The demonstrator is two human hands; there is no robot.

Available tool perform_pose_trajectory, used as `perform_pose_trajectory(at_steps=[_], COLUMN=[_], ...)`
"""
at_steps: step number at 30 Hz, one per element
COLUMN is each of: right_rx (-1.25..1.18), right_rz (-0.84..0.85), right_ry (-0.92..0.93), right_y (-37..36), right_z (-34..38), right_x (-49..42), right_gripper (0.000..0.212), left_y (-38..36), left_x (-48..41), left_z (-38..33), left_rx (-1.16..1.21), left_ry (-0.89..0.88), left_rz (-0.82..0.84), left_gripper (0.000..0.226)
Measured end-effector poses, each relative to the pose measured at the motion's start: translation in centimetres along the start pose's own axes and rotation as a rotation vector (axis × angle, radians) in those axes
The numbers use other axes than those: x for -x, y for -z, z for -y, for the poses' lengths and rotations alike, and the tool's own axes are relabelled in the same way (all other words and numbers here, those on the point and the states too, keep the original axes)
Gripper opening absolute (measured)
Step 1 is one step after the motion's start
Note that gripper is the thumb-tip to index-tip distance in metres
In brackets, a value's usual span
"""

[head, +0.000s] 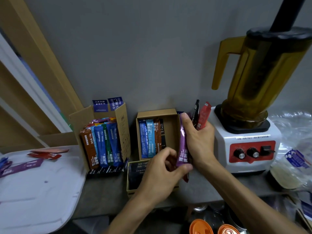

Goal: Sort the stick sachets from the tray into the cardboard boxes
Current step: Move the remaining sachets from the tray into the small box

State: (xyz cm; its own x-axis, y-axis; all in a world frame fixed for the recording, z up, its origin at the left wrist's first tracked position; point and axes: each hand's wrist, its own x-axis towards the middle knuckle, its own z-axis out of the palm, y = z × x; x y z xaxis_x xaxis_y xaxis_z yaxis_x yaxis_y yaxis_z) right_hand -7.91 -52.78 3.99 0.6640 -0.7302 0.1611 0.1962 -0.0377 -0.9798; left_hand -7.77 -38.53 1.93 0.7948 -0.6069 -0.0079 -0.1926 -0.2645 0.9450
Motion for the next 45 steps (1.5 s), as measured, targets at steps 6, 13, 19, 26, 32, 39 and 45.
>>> perform_pose_trajectory(at_steps=[6,13,19,26,32,39,45], right_rx=[0.086,0.141,0.139,0.160,0.167,0.175,0.209], right_rz=[-0.014,-0.048,-0.056,0.019,0.056,0.056,0.031], right_ry=[0.061,0.031,0.098,0.102,0.086,0.068,0.064], right_y=[0.6,1.1,3.0,3.4,3.5,4.1,4.0], right_z=[0.0,-0.9,0.2,0.2,0.3,0.3,-0.2], right_x=[0.1,1.4,1.4,2.5,2.7,2.8,2.5], right_gripper=[0.023,0.024,0.023,0.020,0.015,0.018,0.019], left_y=[1.7,2.8,5.8,3.0,1.5,0.8,1.1], left_x=[-0.2,-2.6,-8.0,-13.7,-13.3,-12.6,-13.2], left_z=[0.1,-0.4,0.4,1.8,3.5,6.2,6.9], left_rx=[0.503,0.637,-0.066,-0.473,-0.687,-1.083,-1.255], left_ry=[0.122,0.059,0.010,-0.098,-0.344,-0.531,-0.521], left_rz=[-0.232,-0.297,-0.240,-0.104,-0.193,-0.221,-0.101], left_gripper=[0.013,0.013,0.022,0.021,0.050,0.046,0.049])
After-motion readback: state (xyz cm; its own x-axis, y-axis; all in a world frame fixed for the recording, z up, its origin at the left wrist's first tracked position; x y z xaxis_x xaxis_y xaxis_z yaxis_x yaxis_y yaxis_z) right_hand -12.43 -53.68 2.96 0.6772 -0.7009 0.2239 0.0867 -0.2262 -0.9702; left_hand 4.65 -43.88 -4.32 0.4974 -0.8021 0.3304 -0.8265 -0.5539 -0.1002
